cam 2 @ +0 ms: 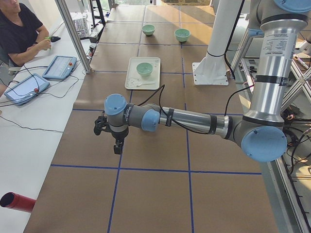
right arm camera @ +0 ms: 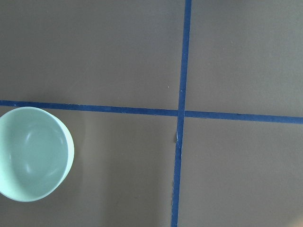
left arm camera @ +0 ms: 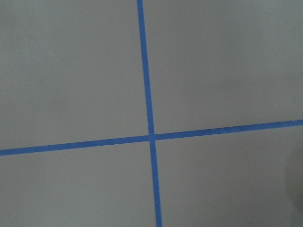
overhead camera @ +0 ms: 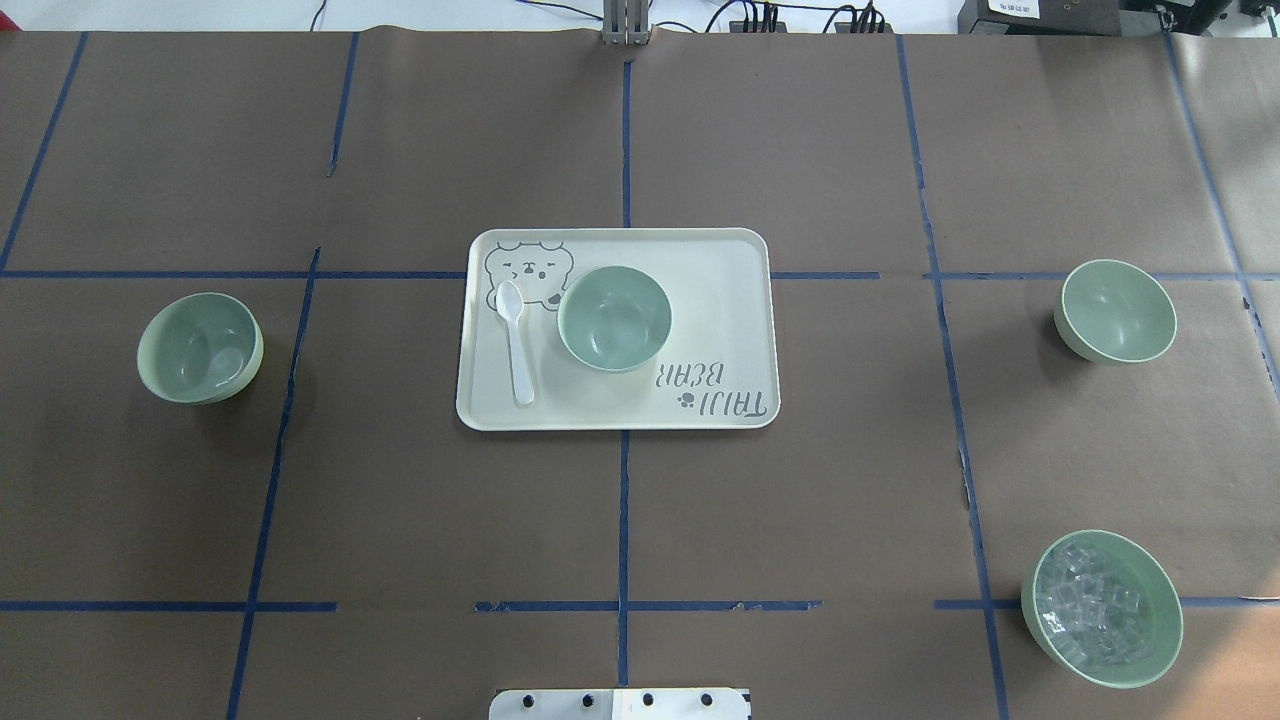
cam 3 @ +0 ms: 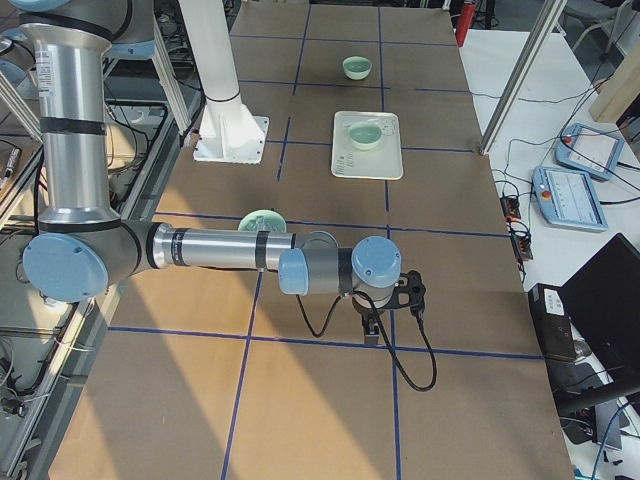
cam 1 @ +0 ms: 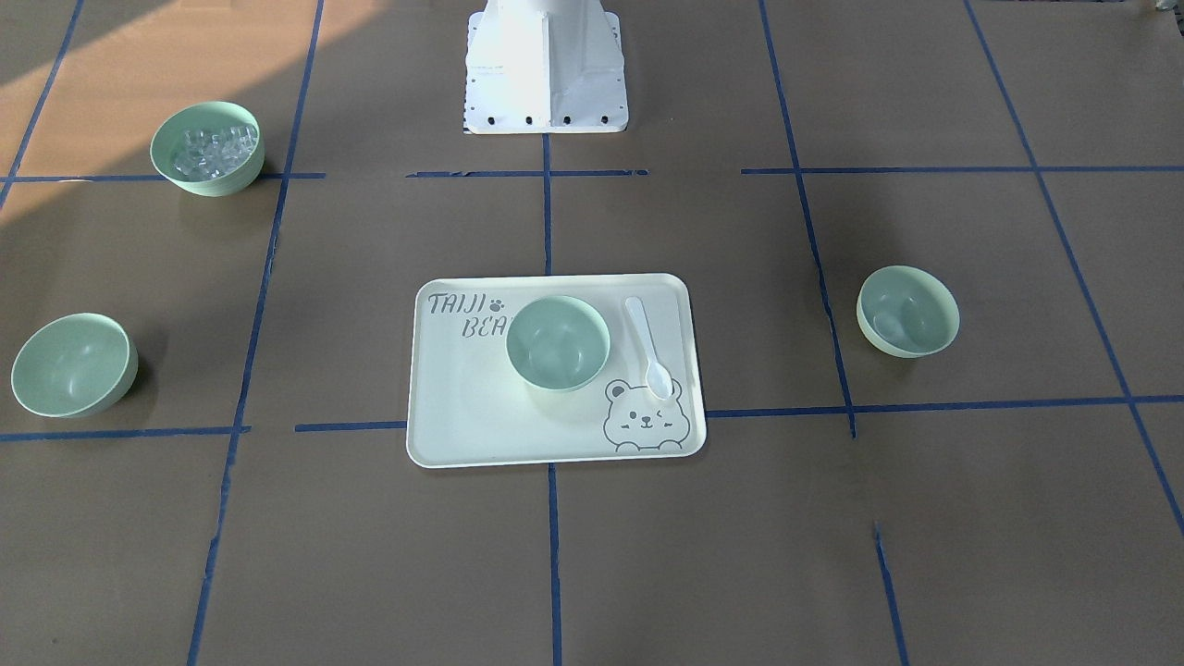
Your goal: Stack green bowls together
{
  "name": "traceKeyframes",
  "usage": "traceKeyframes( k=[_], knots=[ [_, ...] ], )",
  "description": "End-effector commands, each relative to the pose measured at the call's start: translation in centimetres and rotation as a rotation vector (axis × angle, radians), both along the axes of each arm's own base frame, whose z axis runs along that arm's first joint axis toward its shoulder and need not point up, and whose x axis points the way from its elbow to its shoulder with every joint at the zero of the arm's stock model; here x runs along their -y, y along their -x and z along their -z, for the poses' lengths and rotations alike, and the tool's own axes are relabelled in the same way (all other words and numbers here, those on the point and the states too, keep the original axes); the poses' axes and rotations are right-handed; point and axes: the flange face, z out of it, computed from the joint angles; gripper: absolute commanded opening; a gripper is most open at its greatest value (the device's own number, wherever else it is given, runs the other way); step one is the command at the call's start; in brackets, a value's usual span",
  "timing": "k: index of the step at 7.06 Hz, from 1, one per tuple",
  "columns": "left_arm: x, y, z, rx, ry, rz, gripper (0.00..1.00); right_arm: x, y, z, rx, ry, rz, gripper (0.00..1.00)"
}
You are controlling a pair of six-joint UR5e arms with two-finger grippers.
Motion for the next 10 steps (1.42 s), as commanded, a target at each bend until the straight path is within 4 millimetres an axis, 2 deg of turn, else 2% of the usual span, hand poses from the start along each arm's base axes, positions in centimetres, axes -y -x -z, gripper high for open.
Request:
traceKeyframes(
  k=[1, 3, 4, 5, 6, 7, 8, 10],
  knots=[
    [-0.3, -6.8, 2.3, -0.064, 0.036, 0.054, 1.0, 0.3, 0.0, 0.3, -0.003, 0.016, -0.021, 1.0],
    [-2.4, -11.2, 2.1, -0.119, 0.057, 0.089, 1.0, 0.6, 0.5, 0.6, -0.002, 0.01, -0.012, 1.0],
    [-4.3, -14.1, 1.5, -0.142, 0.066, 0.115, 1.0, 0.9, 0.8, 0.8, -0.006, 0.007, -0.005, 1.0],
    [-5.5, -18.1, 1.9, -0.149, 0.079, 0.153, 1.0, 1.0, 0.9, 0.9, 0.0, 0.006, -0.005, 1.0],
    [-6.6, -21.1, 1.7, -0.124, 0.09, 0.17, 1.0, 1.5, 0.9, 1.7, -0.003, -0.012, -0.005, 1.0],
    [-6.9, -21.9, 1.4, -0.115, 0.096, 0.169, 1.0, 2.0, 0.9, 2.3, 0.003, -0.021, -0.005, 1.0],
    [-7.3, -22.7, 1.2, -0.115, 0.099, 0.158, 1.0, 2.0, 0.9, 1.9, 0.008, 0.017, -0.029, 1.0],
    [-7.8, -24.2, 0.2, -0.093, 0.098, 0.176, 0.91, 2.1, 1.4, 2.5, 0.026, 0.06, -0.065, 1.0]
  ],
)
